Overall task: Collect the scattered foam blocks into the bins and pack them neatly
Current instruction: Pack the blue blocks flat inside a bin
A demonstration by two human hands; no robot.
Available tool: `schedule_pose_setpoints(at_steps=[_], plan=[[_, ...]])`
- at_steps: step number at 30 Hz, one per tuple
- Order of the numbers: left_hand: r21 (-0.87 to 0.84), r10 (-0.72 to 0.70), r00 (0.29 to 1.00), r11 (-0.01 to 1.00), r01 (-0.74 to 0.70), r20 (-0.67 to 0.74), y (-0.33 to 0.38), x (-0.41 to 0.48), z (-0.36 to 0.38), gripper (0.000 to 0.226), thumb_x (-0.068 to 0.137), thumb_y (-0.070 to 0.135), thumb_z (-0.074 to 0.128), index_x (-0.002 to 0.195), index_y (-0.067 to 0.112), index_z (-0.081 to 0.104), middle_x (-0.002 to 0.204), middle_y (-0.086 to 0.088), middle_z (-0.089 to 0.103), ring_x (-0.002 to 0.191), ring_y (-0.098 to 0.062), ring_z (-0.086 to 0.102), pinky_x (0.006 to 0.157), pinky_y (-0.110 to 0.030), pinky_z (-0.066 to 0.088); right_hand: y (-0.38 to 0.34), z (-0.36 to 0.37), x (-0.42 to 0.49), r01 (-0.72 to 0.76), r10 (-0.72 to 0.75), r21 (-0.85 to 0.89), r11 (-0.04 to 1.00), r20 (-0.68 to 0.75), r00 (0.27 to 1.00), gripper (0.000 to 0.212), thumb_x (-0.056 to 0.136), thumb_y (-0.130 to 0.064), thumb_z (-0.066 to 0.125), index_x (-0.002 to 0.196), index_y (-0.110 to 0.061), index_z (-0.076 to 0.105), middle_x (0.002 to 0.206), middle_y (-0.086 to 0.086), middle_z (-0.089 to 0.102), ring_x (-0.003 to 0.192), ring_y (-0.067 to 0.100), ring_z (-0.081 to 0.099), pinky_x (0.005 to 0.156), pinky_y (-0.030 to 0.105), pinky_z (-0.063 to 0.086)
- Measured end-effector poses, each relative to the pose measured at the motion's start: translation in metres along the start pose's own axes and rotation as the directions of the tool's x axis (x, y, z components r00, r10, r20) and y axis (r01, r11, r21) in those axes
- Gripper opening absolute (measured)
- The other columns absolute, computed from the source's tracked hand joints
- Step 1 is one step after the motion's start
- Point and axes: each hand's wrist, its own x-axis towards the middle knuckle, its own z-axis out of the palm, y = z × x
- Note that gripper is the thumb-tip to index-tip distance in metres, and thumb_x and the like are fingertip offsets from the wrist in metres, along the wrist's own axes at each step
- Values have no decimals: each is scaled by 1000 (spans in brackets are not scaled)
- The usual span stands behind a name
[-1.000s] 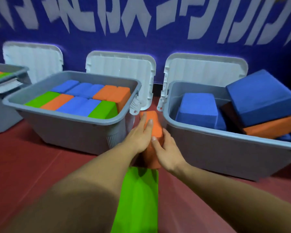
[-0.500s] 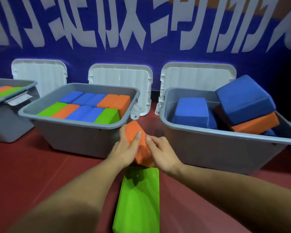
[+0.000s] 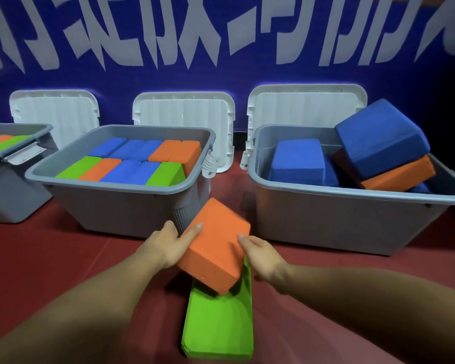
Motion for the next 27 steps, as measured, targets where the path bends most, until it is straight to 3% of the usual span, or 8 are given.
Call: schedule_pose_setpoints(at_steps=[2,4,8,10,13,15,19,27], plan=[[-31,44,993,999,-41,112,-6,1,3,97,65,102,25,135,42,56,130,4,65,116,-24,62,97,-35,50,-4,4,-1,-78,71,96,992,71,995,39,100,-63,40,121,-38,61,121,0,65,112,28,63,89,48,56],[-55,55,982,997,-46,183,-6,0,4,102,56,105,26,120,40,71,117,7,72,110,-18,66,98,-34,49,-7,9,-1,-90,77,140,986,99,992,43,102,-61,39,132,-36,56,127,-4,63,115,24,62,94,52,55],[-55,28,990,998,-21,139,-5,6,9,101,60,102,40,71,6,70,72,-3,70,69,-21,65,70,-34,47,-6,12,4,-41,40,18,999,25,999,41,96,-68,41,99,-31,58,102,0,67,95,23,65,93,45,55],[-140,61,992,989,-45,111,-5,5,11,82,65,96,51,84,17,57,65,0,64,55,-21,61,59,-31,47,-7,6,5,2,-3,-104,995,-15,1000,43,96,-67,44,88,-25,51,87,-3,62,81,17,58,85,37,49],[-147,102,967,987,-69,232,0,-2,15,59,83,75,59,117,33,36,87,-6,74,52,-28,68,54,-32,56,-3,-3,-1,31,-29,-283,959,13,999,42,96,-66,42,90,-25,51,104,3,59,92,20,60,88,37,48],[60,114,960,989,-133,254,3,-1,21,63,83,81,49,127,37,38,116,-5,67,75,-28,74,74,-34,58,3,-5,-9,9,7,-417,909,38,999,45,98,-66,35,104,-25,53,120,7,50,104,29,60,90,38,50],[271,202,979,944,-188,-23,26,5,19,65,84,87,27,105,32,54,111,2,56,112,-26,61,94,-40,47,-13,-16,-23,126,-197,-479,869,-101,975,42,102,-60,32,99,-23,51,109,1,47,95,23,60,96,42,47],[-363,200,832,829,-425,-518,160,27,14,37,98,56,50,86,22,56,97,0,60,89,-20,57,75,-31,36,-82,-93,-2,335,-559,-505,796,-400,726,28,103,-52,41,94,-26,49,100,-7,51,86,11,52,80,38,45]])
